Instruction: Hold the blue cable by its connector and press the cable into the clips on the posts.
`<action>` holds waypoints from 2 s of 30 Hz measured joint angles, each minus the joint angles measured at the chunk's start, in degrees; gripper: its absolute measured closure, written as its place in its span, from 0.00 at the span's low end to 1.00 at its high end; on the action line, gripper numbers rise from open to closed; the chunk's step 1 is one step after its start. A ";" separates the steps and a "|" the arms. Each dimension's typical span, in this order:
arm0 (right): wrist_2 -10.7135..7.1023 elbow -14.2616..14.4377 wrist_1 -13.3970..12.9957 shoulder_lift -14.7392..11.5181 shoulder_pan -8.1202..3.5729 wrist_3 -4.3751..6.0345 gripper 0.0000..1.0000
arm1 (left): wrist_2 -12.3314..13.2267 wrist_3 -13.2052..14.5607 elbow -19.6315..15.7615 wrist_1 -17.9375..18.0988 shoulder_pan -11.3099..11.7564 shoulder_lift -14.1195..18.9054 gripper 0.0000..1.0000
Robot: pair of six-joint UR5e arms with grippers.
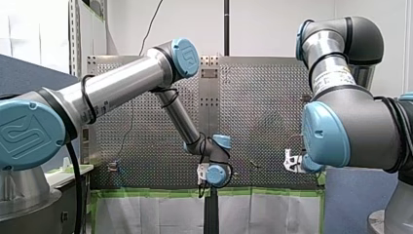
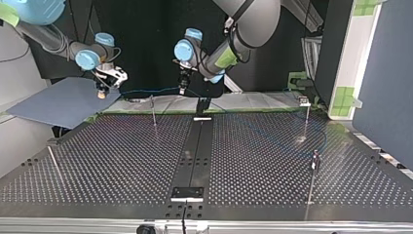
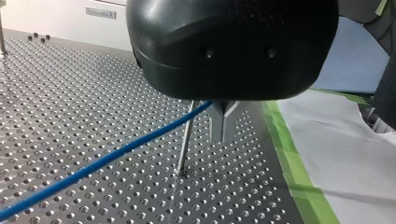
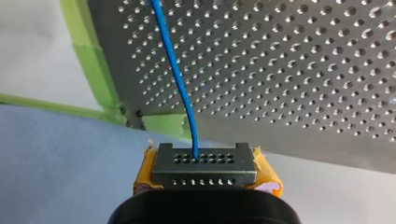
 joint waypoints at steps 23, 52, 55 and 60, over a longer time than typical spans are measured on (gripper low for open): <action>-12.42 -3.08 3.76 3.11 -2.54 -1.87 1.00 | 1.31 -0.54 1.10 -1.11 0.52 -0.03 1.00; -19.34 -6.86 5.65 3.53 -4.74 -0.35 1.00 | 1.43 -1.81 11.87 -8.18 0.86 -4.55 1.00; -19.22 -7.03 5.71 3.53 -4.78 -0.35 1.00 | 1.02 -1.47 11.83 -8.82 0.80 -4.55 1.00; -19.10 -7.08 6.56 3.53 -4.64 -1.00 1.00 | -0.37 -0.49 11.62 -11.05 0.35 -4.51 1.00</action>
